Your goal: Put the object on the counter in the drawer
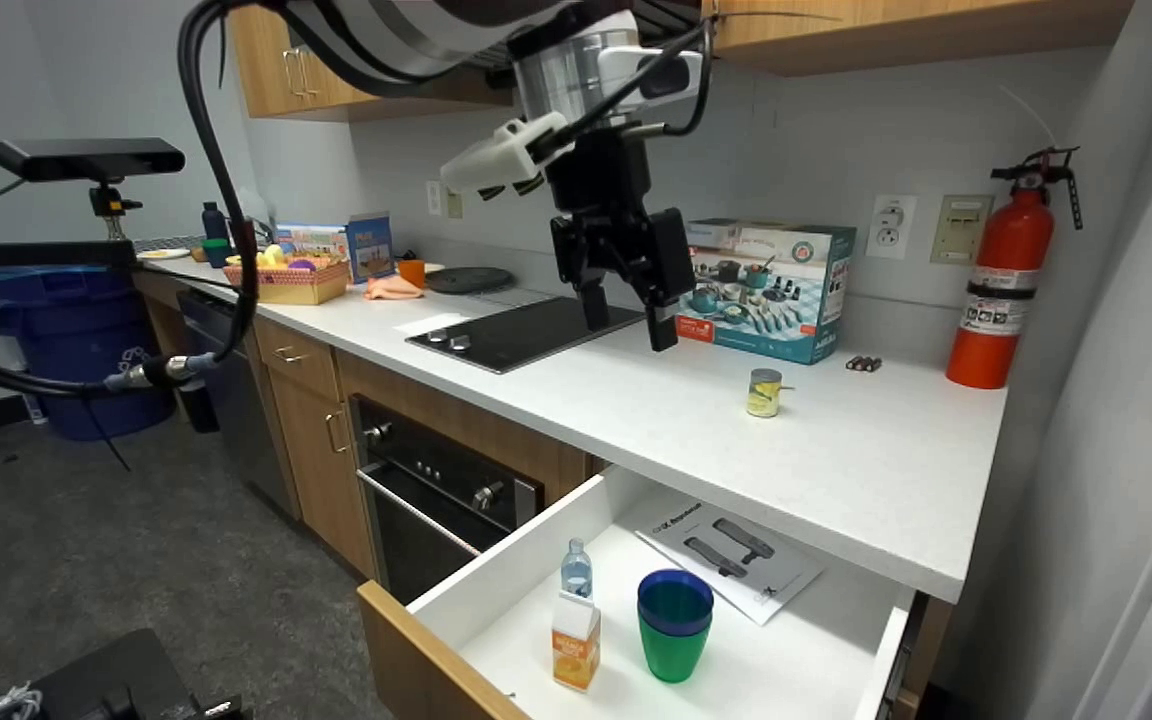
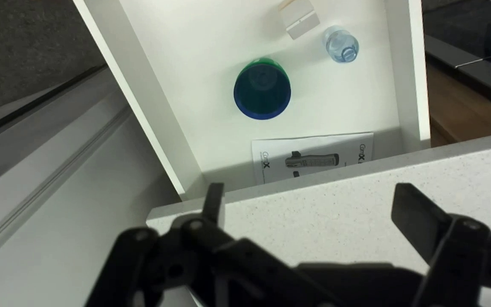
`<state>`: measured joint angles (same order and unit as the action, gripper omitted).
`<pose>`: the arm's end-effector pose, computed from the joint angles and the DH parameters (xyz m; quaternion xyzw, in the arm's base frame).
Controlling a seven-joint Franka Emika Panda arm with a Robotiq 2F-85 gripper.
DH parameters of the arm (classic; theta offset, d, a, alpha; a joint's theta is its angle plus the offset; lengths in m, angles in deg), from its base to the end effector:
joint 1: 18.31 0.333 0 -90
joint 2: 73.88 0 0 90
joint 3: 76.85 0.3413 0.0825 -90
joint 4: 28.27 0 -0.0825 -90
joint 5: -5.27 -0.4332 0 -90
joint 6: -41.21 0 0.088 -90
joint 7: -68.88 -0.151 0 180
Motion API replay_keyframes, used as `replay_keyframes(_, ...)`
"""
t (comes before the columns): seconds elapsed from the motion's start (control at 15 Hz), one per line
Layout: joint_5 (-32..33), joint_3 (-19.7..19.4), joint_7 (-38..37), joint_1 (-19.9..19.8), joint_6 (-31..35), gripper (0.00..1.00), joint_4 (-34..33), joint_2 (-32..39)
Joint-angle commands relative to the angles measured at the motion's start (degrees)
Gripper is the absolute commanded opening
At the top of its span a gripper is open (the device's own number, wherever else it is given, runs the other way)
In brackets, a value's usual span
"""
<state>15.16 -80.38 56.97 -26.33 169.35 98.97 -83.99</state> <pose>0.5465 -0.1235 0.4285 0.9808 -0.1562 0.0959 0.0669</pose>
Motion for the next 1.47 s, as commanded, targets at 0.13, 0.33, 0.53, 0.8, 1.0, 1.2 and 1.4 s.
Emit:
replay_keyframes(0.13, 1.08, 0.0, 0.14, 0.9, 7.45, 1.0, -5.16, 9.45)
replay_keyframes(0.33, 1.0, -0.06, 0.54, 1.78, 10.19, 1.0, -9.47, 14.7)
replay_keyframes(0.53, 0.35, -0.24, 1.34, 2.89, 10.36, 1.0, -16.03, 20.56)
replay_keyframes(0.8, 0.31, -0.83, 0.84, 4.06, 8.91, 1.0, -25.21, 28.19)
replay_keyframes(1.0, 0.09, -1.47, -0.24, 4.65, 7.84, 1.0, -31.59, 33.19)
replay_keyframes(1.2, -0.72, -1.44, 0.69, 4.4, 10.02, 1.0, -28.86, 31.87)
replay_keyframes(1.4, -0.77, -1.53, 0.72, 4.41, 9.61, 1.0, -30.9, 33.36)
